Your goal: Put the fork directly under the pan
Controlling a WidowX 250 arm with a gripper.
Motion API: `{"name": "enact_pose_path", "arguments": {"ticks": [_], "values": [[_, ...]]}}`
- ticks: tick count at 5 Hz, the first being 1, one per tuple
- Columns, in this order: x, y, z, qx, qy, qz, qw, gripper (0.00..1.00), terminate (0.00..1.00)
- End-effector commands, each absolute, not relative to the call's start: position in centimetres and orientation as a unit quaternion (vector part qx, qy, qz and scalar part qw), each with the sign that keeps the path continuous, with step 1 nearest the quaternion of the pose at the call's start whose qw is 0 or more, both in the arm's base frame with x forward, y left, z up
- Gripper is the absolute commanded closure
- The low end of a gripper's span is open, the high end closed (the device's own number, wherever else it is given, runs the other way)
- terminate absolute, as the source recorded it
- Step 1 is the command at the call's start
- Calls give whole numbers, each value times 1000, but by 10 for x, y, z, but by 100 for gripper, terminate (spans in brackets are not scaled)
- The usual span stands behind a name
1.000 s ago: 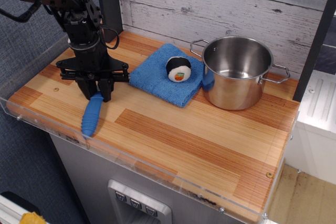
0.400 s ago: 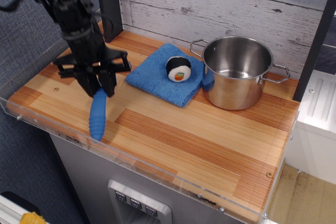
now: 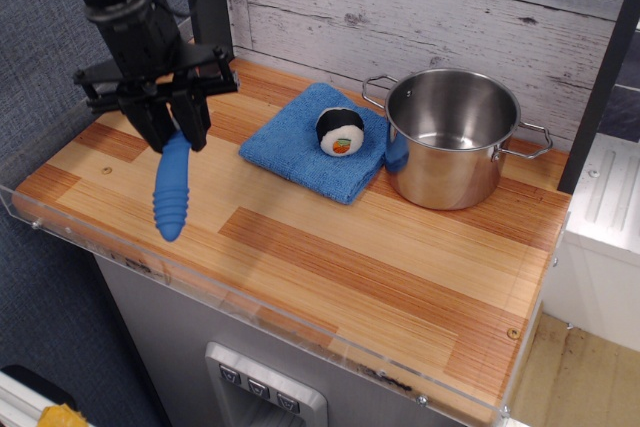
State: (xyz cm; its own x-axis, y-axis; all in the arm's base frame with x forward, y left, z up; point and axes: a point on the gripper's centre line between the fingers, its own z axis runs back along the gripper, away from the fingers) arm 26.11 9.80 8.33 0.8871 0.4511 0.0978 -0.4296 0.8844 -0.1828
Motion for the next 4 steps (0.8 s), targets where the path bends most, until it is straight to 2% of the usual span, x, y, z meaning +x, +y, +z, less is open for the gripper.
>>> {"name": "enact_pose_path", "arguments": {"ticks": [1,3,4], "values": [[266,54,91,-94,-74,169,978,100,0],[268,-12,74,-115,-56,89,988,100,0],[273,-32,60,-115,-49,63,990,100,0]]}}
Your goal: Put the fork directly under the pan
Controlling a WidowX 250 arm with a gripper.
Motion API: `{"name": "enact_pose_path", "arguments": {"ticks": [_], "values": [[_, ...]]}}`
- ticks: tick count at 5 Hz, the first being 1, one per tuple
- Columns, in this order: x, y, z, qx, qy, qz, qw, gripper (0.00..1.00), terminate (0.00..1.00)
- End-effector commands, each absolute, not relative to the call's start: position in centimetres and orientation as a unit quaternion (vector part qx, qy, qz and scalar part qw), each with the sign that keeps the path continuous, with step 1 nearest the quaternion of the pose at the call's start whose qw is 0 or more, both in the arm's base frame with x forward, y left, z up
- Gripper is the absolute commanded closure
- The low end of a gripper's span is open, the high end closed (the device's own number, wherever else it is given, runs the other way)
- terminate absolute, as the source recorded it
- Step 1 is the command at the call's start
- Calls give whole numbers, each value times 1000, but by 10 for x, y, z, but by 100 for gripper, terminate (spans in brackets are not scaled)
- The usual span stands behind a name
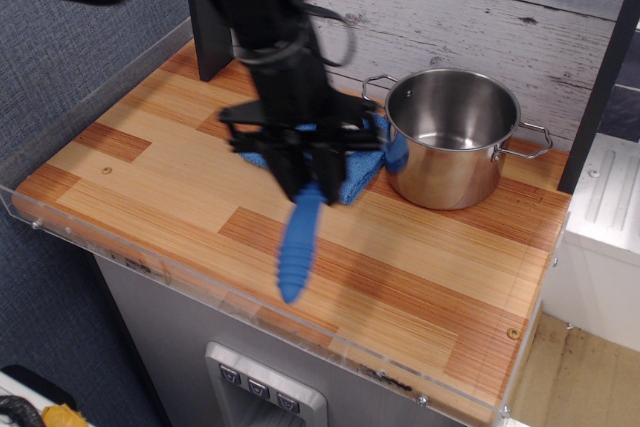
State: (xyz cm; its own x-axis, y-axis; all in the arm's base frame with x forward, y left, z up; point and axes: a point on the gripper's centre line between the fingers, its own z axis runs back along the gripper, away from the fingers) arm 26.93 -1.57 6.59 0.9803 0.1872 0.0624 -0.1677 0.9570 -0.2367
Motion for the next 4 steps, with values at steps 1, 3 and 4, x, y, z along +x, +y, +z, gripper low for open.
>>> {"name": "enact_pose_path", "arguments": {"ticks": [1,3,4], "values": [[277,-47,44,-116,-41,47,991,100,0],[278,-55,8,-109,-21,29,993,100,0],[280,-52,2,-109,-20,33,993,100,0]]}}
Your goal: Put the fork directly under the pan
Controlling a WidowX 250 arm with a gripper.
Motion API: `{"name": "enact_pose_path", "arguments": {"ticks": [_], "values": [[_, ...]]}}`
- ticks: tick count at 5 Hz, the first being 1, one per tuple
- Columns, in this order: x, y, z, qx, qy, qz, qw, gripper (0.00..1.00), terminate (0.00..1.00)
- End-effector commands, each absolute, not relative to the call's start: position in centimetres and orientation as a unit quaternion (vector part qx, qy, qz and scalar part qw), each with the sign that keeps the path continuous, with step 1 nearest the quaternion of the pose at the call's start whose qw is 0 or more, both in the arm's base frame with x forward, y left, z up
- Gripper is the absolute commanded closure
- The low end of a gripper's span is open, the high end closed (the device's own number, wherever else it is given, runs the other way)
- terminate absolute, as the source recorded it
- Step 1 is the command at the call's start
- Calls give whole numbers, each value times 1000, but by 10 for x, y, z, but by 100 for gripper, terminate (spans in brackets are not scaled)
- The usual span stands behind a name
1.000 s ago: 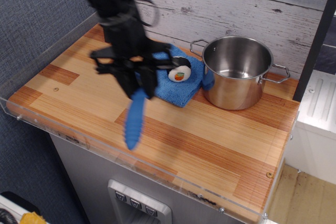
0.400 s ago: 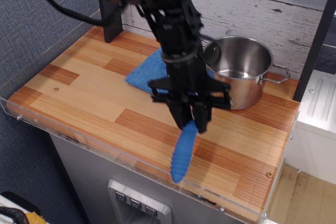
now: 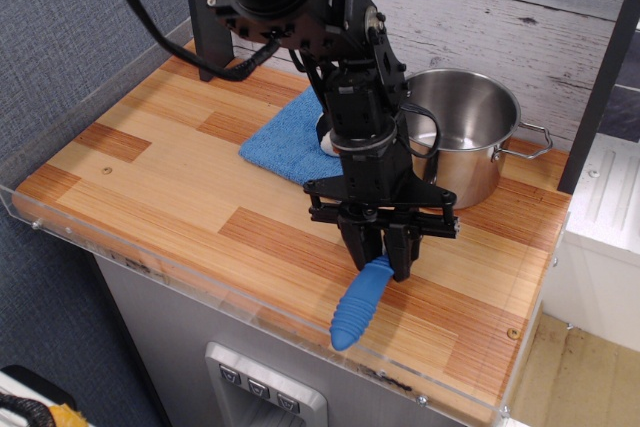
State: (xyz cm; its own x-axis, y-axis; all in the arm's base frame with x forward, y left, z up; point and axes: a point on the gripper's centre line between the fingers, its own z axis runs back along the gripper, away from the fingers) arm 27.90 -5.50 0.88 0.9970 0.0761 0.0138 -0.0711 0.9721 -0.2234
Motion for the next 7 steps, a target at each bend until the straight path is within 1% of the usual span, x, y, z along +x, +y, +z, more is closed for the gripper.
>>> {"name": "enact_pose_path", "arguments": {"ticks": [1,4,5,6,7], "values": [[282,-49,-2,-106,-12,33,994,0,0],[278,-44,-2,-98,-16,52,994,0,0],[279,-42,4,-102,-16,46,994,0,0],[281,-36,29,-128,-38,49,990,0,0],[282,-26,67,-148,-74,62,984,0,0]]}}
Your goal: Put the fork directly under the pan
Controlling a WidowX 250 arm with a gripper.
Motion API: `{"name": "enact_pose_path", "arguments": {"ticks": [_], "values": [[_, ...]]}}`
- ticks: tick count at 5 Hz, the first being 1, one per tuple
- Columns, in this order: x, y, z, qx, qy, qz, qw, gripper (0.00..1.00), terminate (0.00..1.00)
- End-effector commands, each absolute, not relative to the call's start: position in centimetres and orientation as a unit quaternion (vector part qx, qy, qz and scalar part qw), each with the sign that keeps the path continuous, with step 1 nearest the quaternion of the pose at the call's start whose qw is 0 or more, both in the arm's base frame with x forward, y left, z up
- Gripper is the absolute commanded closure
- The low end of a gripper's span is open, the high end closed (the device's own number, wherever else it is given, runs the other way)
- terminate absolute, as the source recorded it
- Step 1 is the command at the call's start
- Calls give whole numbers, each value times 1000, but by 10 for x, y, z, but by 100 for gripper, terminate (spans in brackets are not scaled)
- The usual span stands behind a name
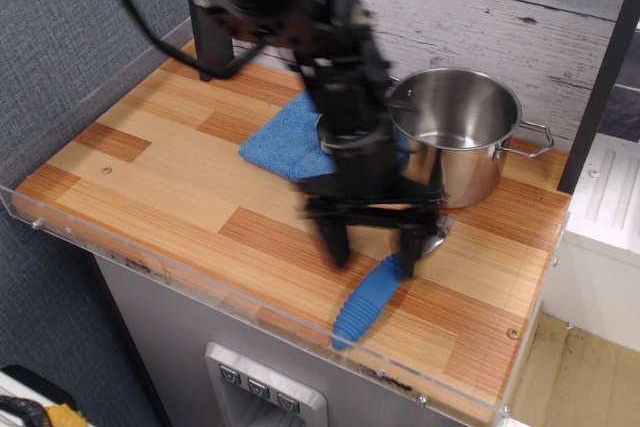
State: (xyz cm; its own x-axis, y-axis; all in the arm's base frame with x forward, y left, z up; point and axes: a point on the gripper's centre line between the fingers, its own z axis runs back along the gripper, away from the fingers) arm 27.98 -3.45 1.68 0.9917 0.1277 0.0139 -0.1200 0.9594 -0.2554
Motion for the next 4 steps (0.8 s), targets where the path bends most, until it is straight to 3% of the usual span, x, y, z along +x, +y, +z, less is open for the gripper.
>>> {"name": "enact_pose_path", "arguments": {"ticks": [1,3,4], "values": [[279,-19,106,-176,-108,67,976,0,0],[266,5,160,-192,-163,99,963,0,0],[266,5,160,-192,-163,99,963,0,0]]}}
